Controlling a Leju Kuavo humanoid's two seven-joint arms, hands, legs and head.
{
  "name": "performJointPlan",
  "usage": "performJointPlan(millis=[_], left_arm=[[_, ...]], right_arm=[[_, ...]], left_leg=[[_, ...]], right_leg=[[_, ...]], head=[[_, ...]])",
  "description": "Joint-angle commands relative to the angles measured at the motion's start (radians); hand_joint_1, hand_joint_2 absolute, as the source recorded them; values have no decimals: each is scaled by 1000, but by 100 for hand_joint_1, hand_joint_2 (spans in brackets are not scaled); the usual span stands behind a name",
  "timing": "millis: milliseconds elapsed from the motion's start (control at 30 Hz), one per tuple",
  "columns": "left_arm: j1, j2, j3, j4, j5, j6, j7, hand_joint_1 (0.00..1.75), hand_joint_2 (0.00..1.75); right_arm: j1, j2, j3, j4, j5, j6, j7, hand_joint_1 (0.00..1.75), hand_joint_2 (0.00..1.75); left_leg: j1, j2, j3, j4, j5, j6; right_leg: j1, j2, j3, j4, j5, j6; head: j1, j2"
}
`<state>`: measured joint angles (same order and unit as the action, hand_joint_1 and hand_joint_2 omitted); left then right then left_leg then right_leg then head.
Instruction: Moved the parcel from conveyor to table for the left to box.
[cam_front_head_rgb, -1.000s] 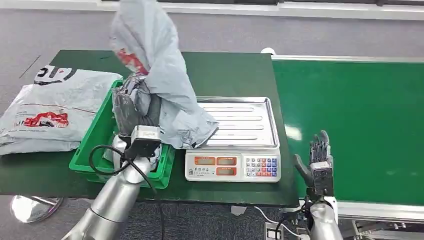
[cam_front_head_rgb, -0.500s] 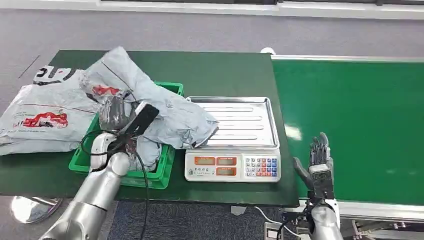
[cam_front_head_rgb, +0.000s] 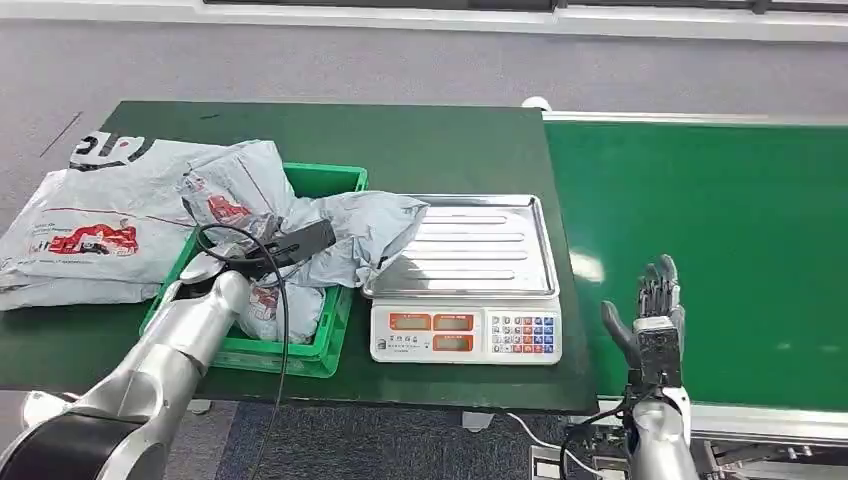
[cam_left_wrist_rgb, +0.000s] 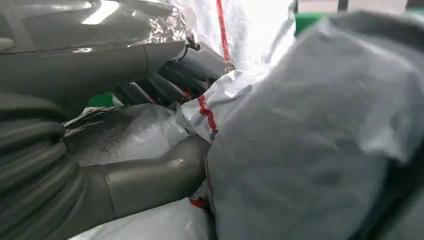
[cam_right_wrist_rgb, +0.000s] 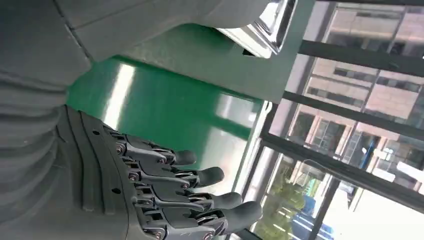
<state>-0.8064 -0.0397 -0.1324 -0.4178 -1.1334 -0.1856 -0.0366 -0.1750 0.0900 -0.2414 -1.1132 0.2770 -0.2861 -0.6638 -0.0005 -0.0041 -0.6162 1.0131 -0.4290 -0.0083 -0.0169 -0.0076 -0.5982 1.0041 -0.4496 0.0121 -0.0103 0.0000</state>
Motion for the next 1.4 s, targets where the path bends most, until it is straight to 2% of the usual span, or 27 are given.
performJointPlan(millis=[33,133,200,233,267,333,367,433,467,500,533,600,633,700,733,767,800,1067,1100,1200,1267,1300,1400], left_arm=[[-29,-11,-101,176,-34,-215,11,175,175],[-17,-25,-109,177,-27,-267,-68,175,175],[-7,-37,-110,157,-31,-193,-67,175,175],[-11,-42,-98,157,-17,-186,-76,99,175],[-11,-50,-46,138,38,-94,-121,0,175],[-24,-50,-31,131,54,-85,-117,0,175],[-23,-50,-7,106,74,-20,-108,0,175],[-28,-50,13,93,98,20,-99,0,175],[-14,-56,65,50,155,157,-133,0,0],[-4,-65,124,20,221,211,-163,0,0],[-7,-61,124,19,221,210,-163,0,0],[40,-79,233,-91,385,327,-297,0,0],[43,-73,226,-98,394,322,-299,0,0],[95,-85,278,-217,536,408,-399,0,0],[101,-80,270,-228,542,405,-399,0,0],[129,-87,273,-293,586,475,-453,0,0],[148,-101,308,-340,682,481,-505,0,0],[247,-108,274,-549,838,651,-579,0,0],[247,-108,274,-549,838,651,-579,0,0],[280,-116,275,-607,896,676,-606,0,0],[295,-118,266,-632,918,673,-619,0,0],[326,-119,240,-686,1027,545,-659,0,0],[369,-70,91,-716,1092,189,-630,0,0]], right_arm=[[-59,15,-77,89,6,-12,-1,0,175],[-63,6,-71,97,-1,-11,-7,0,175],[-49,3,-73,78,-1,-21,-11,0,175],[-42,1,-73,70,-1,-19,-11,0,175],[-20,5,-80,34,-7,-20,-5,0,175],[-3,6,-86,11,-8,-18,-2,0,175],[5,9,-92,-3,-9,-15,8,0,175],[14,13,-96,-21,-8,-9,13,0,175],[20,20,-99,-34,-6,-5,17,0,175],[23,24,-98,-43,-5,-3,18,0,175],[22,26,-97,-43,-4,-3,19,0,175],[15,31,-89,-42,-1,5,25,0,175],[12,32,-86,-38,0,5,26,0,175],[-1,31,-78,-21,2,5,25,0,175],[-5,31,-76,-17,1,3,24,0,175],[-11,31,-74,-9,0,3,22,0,175],[-17,32,-74,-3,0,-4,19,0,175],[-51,15,-66,45,-14,-5,9,0,175],[-51,15,-66,45,-14,-5,9,0,175],[-55,16,-65,51,-17,-1,6,0,175],[-57,16,-66,54,-18,-2,4,0,175],[-63,15,-63,63,-18,4,1,0,175],[-103,1,-54,112,-19,20,-9,0,175]], left_leg=[[0,0,4,-2,0,0],[0,2,6,-4,0,0],[-1,1,8,-5,0,0],[-1,0,8,-4,0,0],[0,-1,9,-5,0,0],[0,-2,10,-4,0,0],[-1,-5,9,-2,-1,1],[-1,-8,7,-2,-1,1],[0,-8,7,-2,0,1],[0,-9,7,-1,-1,1],[0,-10,7,-1,-1,1],[0,-9,6,-1,-1,1],[0,-9,5,0,-1,1],[0,-8,4,0,-1,0],[0,-7,4,0,-1,0],[0,-7,4,0,-1,0],[0,-5,5,0,-2,0],[2,2,7,-2,-3,-2],[1,-1,4,0,-2,-1],[2,1,6,-2,-3,-1],[2,0,5,-1,-3,-1],[1,0,5,-1,-3,-1],[1,1,6,-2,-3,-1]], right_leg=[[0,0,4,-2,0,0],[0,2,7,-4,1,-1],[0,2,8,-5,1,0],[0,0,8,-4,0,0],[0,-1,9,-5,0,0],[0,-2,11,-5,-1,0],[-1,-6,11,-3,-3,1],[-1,-8,10,-2,-3,1],[0,-8,11,-4,-3,0],[0,-9,10,-2,-4,0],[0,-10,11,-3,-3,0],[0,-8,10,-3,-3,0],[0,-9,9,-1,-4,0],[0,-8,7,-1,-3,0],[0,-7,7,-2,-3,0],[0,-6,7,-1,-3,0],[0,-4,7,-2,-3,0],[2,3,7,-3,-3,-1],[1,-1,5,-1,-4,0],[2,1,7,-4,-3,0],[2,1,6,-3,-3,0],[1,0,5,-2,-3,0],[1,2,6,-3,-3,-1]], head=[[0,0],[0,0],[0,0],[0,0],[0,0],[0,0],[0,0],[0,0],[0,0],[0,0],[0,0],[0,0],[0,0],[0,0],[0,0],[0,0],[0,0],[0,0],[0,0],[0,0],[0,0],[0,0],[0,0]])
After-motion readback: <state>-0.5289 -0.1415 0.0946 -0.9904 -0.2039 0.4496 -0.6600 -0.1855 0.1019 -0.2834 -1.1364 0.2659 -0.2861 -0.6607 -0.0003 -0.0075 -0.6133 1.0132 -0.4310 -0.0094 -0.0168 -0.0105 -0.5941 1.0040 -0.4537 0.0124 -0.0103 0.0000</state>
